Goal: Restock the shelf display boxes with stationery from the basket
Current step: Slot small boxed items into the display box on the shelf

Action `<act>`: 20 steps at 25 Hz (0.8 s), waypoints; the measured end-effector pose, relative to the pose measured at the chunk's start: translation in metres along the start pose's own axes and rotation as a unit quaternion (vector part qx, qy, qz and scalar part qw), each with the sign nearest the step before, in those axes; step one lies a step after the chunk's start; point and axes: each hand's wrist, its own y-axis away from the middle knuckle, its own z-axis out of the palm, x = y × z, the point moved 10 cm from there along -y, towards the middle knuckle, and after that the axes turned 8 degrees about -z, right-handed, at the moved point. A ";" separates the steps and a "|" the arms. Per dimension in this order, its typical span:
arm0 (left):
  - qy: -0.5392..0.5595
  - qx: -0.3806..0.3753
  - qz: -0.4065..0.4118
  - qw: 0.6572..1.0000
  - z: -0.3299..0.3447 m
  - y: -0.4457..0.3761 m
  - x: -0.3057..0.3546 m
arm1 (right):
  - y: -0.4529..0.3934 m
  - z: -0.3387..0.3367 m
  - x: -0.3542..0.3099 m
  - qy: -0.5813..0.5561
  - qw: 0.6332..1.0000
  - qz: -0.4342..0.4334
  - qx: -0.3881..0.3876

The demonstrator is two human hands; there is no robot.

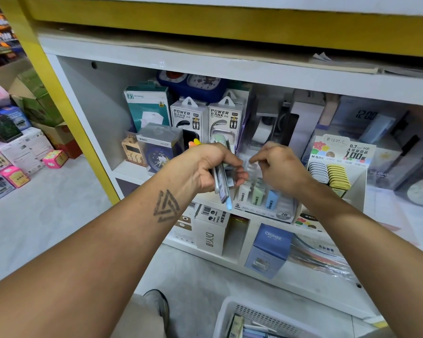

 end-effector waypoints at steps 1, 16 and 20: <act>-0.003 -0.017 -0.005 1.000 0.005 0.001 -0.001 | 0.001 -0.007 0.004 -0.080 0.996 0.027 0.028; 0.023 -0.058 0.018 0.998 0.052 0.000 -0.006 | 0.049 -0.040 0.039 -0.572 0.799 0.170 0.072; 0.027 -0.036 0.016 0.999 0.044 -0.002 -0.004 | 0.053 -0.044 0.037 -0.560 0.811 0.163 0.054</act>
